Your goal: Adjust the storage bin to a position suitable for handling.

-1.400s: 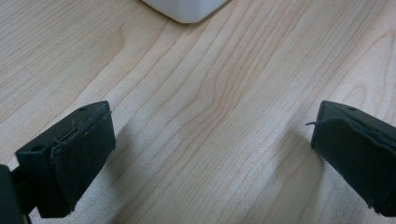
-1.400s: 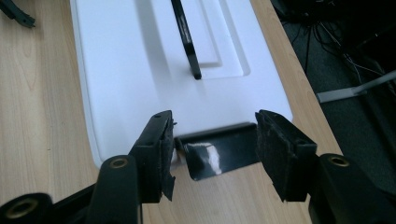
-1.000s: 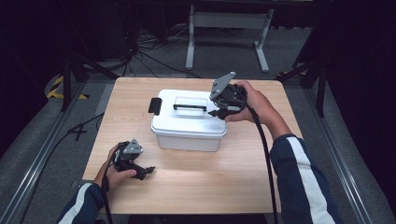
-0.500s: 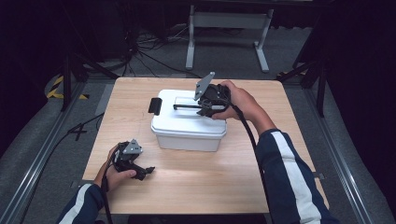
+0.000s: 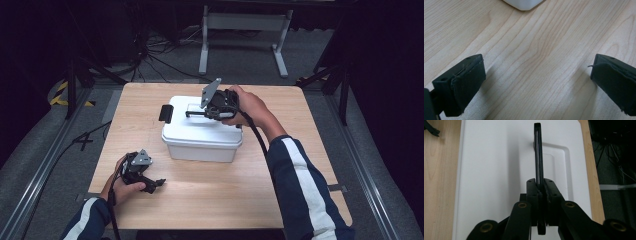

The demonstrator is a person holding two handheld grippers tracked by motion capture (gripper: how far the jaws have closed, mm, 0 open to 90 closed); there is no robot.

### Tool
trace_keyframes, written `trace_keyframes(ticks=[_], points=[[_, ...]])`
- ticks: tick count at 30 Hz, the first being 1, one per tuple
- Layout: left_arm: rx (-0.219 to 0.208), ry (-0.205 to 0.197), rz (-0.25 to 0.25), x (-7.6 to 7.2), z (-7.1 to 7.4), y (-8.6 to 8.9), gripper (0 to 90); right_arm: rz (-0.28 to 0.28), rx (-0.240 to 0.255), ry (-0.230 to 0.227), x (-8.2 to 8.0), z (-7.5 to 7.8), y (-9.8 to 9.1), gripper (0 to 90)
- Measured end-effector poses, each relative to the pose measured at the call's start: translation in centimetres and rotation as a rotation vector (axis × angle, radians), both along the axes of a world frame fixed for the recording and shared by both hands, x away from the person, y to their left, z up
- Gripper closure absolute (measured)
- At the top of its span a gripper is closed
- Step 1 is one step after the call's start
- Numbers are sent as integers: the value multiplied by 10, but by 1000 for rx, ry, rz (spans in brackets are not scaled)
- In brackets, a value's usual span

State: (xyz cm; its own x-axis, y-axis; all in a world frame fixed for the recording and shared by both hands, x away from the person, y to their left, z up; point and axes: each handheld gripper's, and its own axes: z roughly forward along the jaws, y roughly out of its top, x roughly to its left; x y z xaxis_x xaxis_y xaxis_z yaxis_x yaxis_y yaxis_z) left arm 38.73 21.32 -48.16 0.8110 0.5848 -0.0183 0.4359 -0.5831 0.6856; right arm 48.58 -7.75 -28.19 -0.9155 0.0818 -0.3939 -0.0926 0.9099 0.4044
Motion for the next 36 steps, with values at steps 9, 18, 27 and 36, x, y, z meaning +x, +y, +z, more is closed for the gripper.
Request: trace_keyframes(ticks=[9,18,27,36], points=[[0,0,0,0,0,0,2,17,7,-3,1,2,-2,851],[1,-2,1,0,0,0,2,22,37,-42,-1,16,-9,851],[3,-2,-1,0,0,0,2,18,53,-51,-7,27,-20,851],[3,-2,-2,0,0,0,2,5,71,-68,-15,34,-37,852]])
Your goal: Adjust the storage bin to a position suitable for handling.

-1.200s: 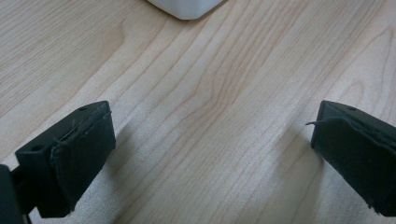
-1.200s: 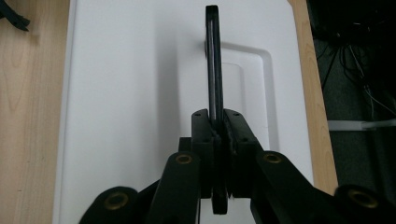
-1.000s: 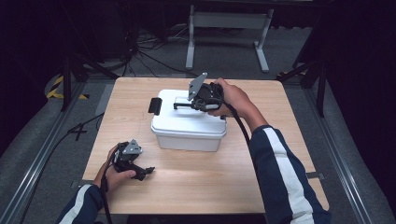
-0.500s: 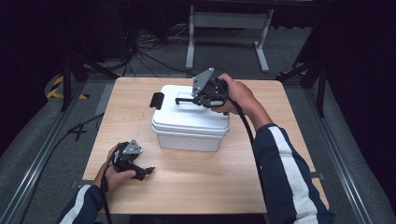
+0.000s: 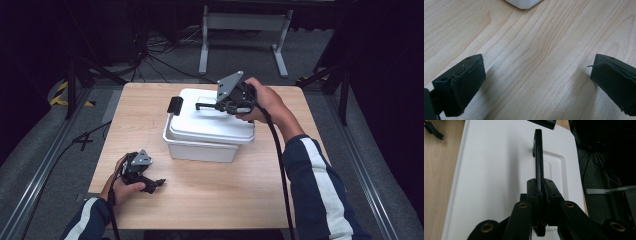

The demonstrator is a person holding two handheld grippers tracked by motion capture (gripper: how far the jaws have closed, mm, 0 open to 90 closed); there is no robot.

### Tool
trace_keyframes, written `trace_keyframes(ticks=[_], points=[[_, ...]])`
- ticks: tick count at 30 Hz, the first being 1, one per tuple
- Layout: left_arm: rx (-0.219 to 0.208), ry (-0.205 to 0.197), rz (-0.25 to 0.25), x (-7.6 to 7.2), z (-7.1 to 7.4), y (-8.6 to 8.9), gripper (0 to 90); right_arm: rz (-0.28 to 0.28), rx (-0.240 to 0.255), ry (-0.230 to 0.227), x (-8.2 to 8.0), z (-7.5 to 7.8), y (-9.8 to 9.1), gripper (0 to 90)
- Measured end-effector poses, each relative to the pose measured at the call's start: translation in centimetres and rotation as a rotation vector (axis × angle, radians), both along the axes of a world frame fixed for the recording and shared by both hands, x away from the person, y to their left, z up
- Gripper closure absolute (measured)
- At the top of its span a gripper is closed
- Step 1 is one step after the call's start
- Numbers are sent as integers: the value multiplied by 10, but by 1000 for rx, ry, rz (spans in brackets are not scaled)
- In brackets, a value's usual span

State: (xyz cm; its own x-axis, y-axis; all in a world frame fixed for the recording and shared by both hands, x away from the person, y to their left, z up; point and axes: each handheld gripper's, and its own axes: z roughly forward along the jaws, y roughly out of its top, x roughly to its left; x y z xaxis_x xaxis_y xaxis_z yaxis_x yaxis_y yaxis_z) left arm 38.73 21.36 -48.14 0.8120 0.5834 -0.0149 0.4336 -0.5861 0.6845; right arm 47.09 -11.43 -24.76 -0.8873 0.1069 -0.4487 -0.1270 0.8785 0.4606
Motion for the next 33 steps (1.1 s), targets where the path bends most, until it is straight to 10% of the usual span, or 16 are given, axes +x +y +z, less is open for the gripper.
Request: trace_keyframes(ticks=[33], points=[[-6,-5,3,0,-1,0,3,-174,88,-43,-26,11,-137,852]])
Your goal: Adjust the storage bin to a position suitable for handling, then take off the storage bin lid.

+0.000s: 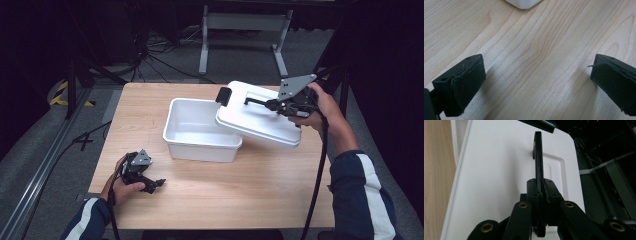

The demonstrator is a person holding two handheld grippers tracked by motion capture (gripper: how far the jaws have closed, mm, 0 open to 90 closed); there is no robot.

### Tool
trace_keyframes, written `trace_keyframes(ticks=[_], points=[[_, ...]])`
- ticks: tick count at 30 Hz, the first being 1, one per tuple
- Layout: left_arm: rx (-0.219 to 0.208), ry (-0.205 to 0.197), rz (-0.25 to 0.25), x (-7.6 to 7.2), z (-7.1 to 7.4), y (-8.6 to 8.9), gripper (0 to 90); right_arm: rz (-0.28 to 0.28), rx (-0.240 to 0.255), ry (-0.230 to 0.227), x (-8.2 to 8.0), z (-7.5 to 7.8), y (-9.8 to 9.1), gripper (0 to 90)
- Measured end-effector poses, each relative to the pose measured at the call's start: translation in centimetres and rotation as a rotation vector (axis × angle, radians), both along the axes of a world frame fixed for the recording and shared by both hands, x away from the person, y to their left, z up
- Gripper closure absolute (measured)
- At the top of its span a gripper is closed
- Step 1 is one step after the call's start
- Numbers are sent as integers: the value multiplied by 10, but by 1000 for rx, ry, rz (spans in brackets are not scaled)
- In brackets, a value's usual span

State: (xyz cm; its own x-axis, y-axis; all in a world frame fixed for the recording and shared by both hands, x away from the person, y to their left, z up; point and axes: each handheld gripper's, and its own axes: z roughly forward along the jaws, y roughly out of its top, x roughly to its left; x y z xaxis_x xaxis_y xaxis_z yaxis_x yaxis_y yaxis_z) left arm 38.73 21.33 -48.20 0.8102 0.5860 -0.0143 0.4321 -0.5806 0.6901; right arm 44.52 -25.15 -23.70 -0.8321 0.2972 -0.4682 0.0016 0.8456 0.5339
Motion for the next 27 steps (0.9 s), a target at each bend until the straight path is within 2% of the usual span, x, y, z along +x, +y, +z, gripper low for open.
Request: trace_keyframes(ticks=[8,13,20,27], points=[[-1,2,2,0,0,0,3,-39,32,-3,-8,-7,-29,852],[5,0,4,0,0,0,3,-73,36,-3,-9,-13,-45,852],[4,1,4,0,0,0,3,-102,34,8,-11,-21,-58,852],[5,0,2,0,0,1,3,-124,15,31,-11,-38,-68,852]])
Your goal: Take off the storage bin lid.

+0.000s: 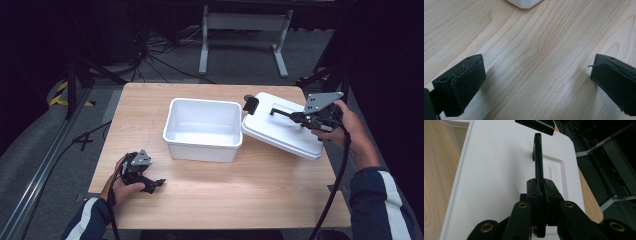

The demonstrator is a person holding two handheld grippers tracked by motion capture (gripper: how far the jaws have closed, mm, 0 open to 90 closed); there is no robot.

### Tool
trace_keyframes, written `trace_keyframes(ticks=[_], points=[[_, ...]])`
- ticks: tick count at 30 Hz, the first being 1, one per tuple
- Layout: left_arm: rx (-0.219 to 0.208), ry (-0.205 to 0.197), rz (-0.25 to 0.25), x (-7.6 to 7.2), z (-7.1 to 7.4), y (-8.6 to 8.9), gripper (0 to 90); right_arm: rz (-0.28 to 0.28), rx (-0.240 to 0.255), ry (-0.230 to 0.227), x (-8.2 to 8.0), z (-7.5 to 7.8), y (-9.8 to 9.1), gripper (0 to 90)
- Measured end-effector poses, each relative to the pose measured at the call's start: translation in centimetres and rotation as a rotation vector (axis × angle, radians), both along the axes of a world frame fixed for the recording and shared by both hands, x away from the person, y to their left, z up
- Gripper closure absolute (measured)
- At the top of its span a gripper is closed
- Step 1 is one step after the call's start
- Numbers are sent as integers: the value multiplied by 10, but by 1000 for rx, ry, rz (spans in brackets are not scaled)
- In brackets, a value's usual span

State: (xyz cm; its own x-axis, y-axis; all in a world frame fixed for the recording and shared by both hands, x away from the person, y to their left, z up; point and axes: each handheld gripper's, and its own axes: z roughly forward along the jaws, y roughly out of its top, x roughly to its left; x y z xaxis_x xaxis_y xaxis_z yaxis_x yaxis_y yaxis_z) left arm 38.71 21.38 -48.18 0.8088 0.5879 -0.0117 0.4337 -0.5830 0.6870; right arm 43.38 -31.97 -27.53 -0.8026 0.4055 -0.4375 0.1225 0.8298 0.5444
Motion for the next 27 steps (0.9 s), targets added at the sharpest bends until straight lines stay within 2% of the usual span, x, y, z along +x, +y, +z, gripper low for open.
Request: trace_keyframes(ticks=[14,27], points=[[0,0,0,0,0,0,3,-17,21,44,1,-32,-11,852],[0,0,0,0,0,0,3,-65,13,114,14,-77,-20,852]])
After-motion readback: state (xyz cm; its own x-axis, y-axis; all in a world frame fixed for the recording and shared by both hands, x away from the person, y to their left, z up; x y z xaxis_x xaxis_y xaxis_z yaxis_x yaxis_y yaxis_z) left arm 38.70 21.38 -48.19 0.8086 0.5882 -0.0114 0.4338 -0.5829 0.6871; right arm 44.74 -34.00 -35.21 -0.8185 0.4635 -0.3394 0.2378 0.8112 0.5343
